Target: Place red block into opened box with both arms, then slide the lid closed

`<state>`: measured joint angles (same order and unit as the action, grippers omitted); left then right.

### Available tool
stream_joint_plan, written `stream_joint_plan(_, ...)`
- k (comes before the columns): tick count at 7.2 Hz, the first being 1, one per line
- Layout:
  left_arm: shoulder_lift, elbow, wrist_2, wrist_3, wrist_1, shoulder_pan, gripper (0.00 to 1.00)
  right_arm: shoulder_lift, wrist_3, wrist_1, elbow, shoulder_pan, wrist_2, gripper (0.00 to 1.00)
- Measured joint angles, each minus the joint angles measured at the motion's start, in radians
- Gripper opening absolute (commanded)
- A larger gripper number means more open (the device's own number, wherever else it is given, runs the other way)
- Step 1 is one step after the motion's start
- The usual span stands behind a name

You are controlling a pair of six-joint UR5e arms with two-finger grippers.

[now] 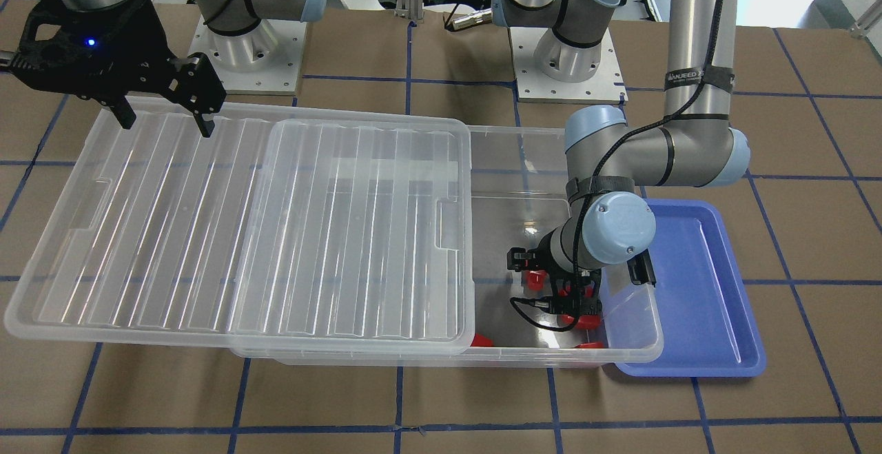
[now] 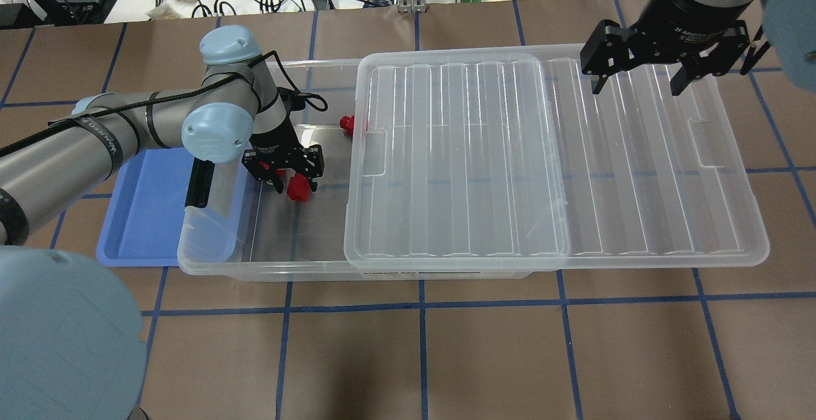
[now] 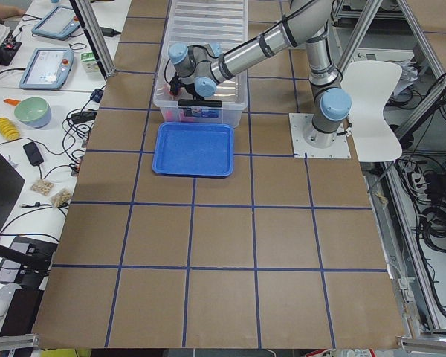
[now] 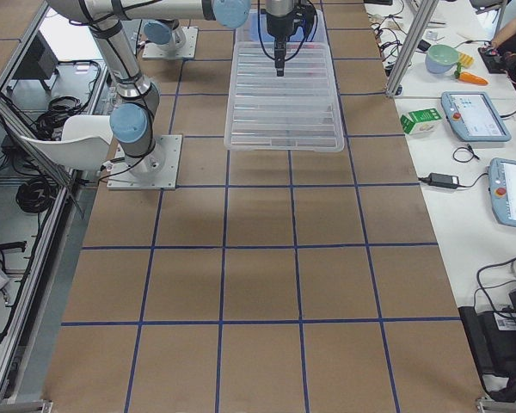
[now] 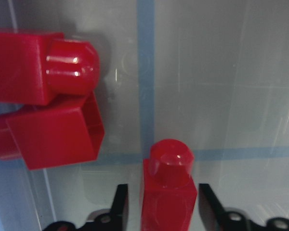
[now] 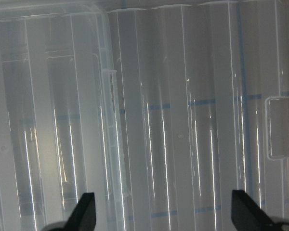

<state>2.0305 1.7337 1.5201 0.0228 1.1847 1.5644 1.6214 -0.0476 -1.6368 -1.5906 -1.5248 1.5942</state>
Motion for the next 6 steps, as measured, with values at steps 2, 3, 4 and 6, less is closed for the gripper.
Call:
stream_joint_plan(2, -0.051, -0.035, 0.006, -0.001, 0.028, 0.001, 1.0, 0.0, 0.0, 0.0, 0.0, 0.0, 0.001, 1.0)
stream_joint_plan(3, -0.09, -0.074, 0.01, -0.002, 0.077, 0.001, 1.0, 0.0, 0.0, 0.0, 0.0, 0.0, 0.001, 1.0)
stream_joint_plan(4, -0.132, -0.134, 0.011, -0.002, 0.159, 0.001, 1.0, 0.0, 0.0, 0.0, 0.0, 0.0, 0.002, 1.0)
stream_joint_plan(6, -0.231, -0.238, 0.009, -0.002, 0.344, 0.001, 1.0, 0.0, 0.0, -0.001, 0.001, 0.0, 0.002, 1.0)
